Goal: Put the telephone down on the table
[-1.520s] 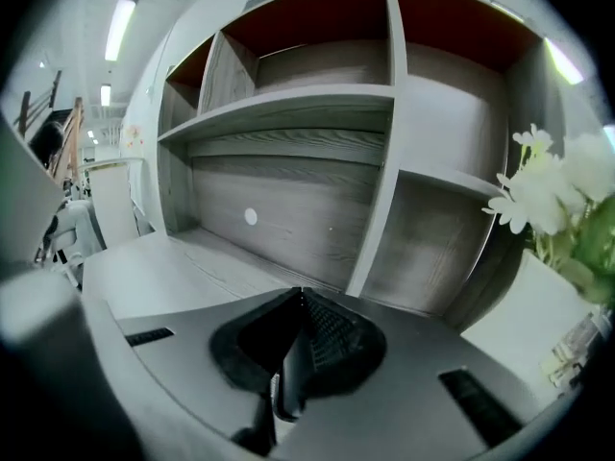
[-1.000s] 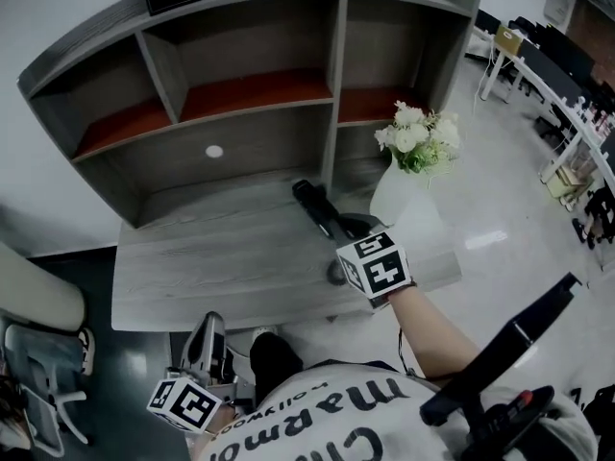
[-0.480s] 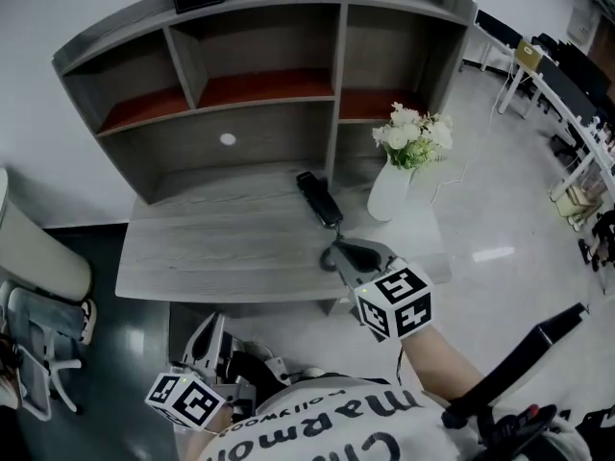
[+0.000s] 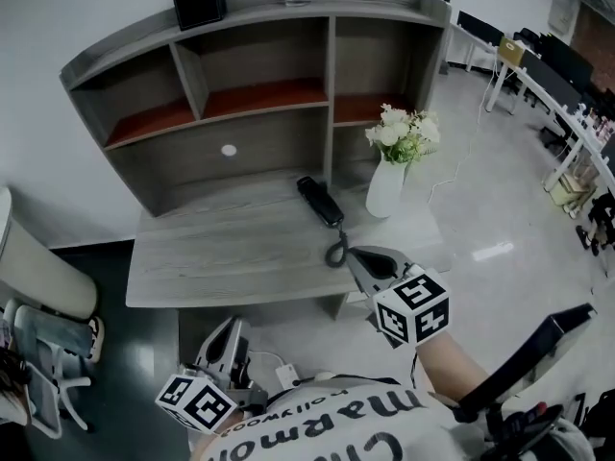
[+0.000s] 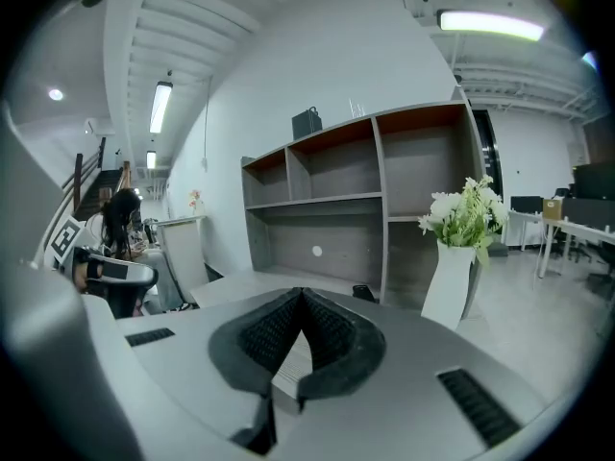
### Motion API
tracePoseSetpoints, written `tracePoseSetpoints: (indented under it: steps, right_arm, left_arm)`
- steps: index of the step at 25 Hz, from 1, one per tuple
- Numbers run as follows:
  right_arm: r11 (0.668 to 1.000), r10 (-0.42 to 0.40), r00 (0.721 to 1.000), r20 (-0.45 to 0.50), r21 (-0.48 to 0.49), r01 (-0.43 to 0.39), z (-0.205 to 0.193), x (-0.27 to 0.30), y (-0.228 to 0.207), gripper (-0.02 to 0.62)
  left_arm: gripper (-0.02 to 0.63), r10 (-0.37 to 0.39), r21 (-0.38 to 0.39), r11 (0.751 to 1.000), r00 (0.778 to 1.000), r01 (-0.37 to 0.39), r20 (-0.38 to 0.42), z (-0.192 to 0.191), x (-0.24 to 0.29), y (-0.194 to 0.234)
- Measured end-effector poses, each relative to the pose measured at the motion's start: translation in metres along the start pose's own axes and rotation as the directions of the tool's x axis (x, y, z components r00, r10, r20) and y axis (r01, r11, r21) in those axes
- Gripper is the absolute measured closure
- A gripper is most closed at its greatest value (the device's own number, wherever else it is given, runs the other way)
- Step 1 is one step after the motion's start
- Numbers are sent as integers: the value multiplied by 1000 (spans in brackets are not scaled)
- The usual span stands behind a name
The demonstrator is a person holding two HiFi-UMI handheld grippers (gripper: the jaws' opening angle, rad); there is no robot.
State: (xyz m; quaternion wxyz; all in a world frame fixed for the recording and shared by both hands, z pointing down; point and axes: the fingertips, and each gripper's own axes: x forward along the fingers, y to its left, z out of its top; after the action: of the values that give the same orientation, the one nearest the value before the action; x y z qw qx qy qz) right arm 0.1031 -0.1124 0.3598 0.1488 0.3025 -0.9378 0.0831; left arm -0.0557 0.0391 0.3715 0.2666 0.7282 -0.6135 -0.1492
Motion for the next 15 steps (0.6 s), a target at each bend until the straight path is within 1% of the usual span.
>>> tracePoseSetpoints:
  steps: [2, 6, 11, 15]
  right_arm:
    - [1000, -23, 1000, 9, 3, 23, 0, -4, 11, 584]
    - [998, -53, 999, 14, 25, 53, -3, -9, 52, 584]
    - [997, -79, 997, -3, 5, 79, -16, -15, 110, 584]
    - [994, -109, 994, -12, -6, 109, -27, -25, 155, 584]
  left_arm:
    - [597, -3, 15, 1000, 1000, 3, -1, 5, -16, 6]
    - [597, 3, 27, 1000, 1000, -3, -7, 20, -62, 25]
    - [597, -12, 39, 999, 1000, 13, -25, 30, -110, 47]
    - [597, -33, 34, 999, 999, 35, -41, 32, -148, 61]
